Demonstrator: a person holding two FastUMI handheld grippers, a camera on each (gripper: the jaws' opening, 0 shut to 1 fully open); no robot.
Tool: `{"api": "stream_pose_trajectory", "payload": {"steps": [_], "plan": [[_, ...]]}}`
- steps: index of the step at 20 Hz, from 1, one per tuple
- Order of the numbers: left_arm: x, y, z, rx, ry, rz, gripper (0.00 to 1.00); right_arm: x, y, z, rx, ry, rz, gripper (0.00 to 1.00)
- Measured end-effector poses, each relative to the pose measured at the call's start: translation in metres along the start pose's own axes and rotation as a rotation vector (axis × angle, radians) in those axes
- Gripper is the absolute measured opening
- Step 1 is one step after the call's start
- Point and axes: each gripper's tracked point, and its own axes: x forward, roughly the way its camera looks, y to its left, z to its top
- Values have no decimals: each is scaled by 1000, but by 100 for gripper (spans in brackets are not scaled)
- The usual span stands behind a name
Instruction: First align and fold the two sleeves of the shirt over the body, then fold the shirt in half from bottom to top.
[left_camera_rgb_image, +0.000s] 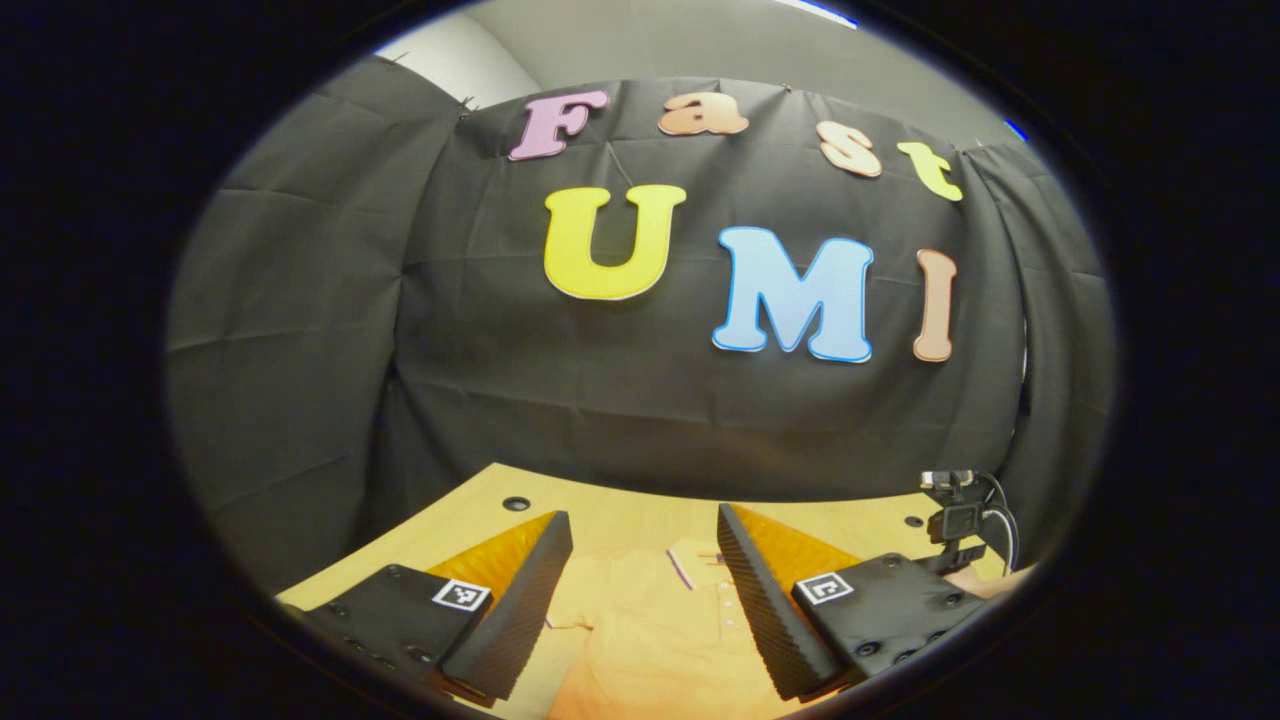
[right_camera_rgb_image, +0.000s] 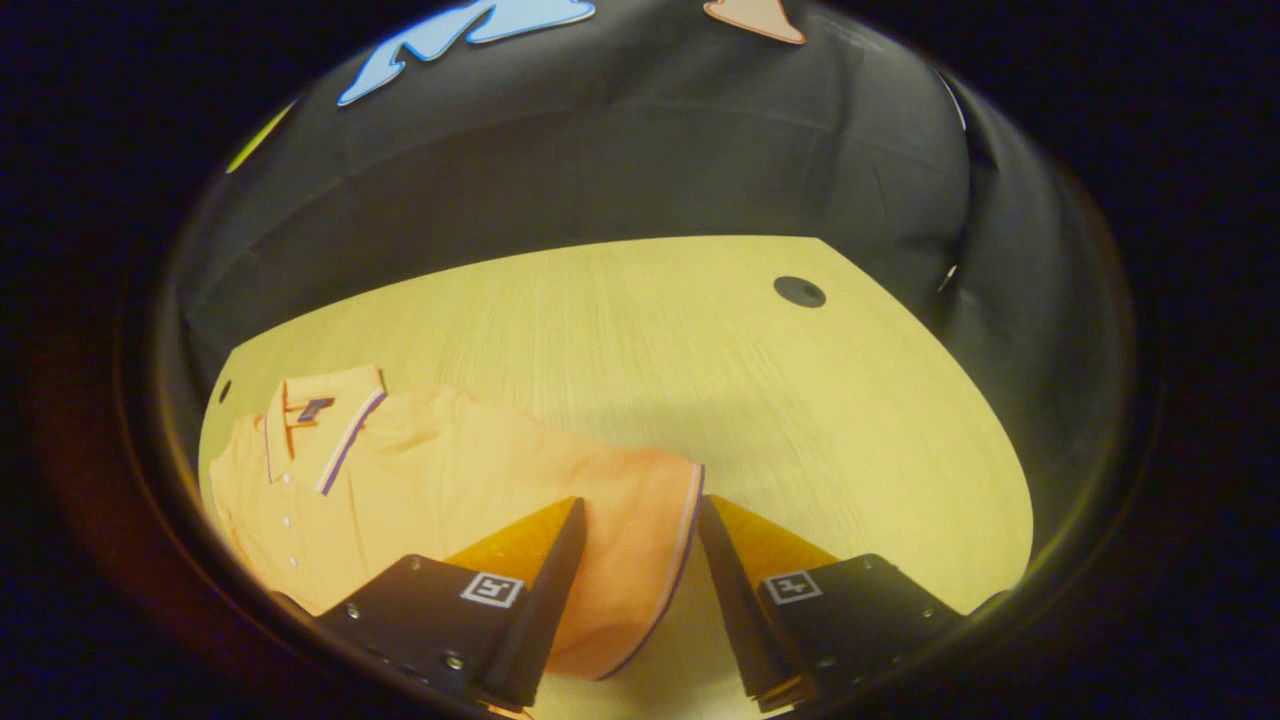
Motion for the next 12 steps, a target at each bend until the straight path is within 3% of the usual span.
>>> {"api": "stream_pose_trajectory", "payload": {"steps": [2, 3, 4, 5, 7, 8, 9, 12], "plan": [[-5, 3, 3, 5, -8, 7, 97, 0, 0, 1, 8, 3, -2, 55], [-8, 3, 4, 7, -10, 10, 97, 0, 1, 3, 10, 3, 3, 41], [-10, 3, 5, 8, -12, 12, 97, -1, 4, 1, 10, 3, 3, 38], [-13, 3, 6, 9, -14, 14, 97, -1, 5, 2, 16, 3, 3, 25], [-19, 4, 4, 13, -19, 19, 97, 1, 7, 4, 4, -7, 5, 9], [-22, 4, 6, 14, -20, 23, 97, 1, 6, 3, -2, -8, -7, 9], [-26, 4, 7, 14, -24, 27, 97, 1, 8, 4, -13, -7, -6, 1], [-35, 5, 7, 14, -30, 34, 97, -16, 12, 18, -48, -60, -2, 1]]}}
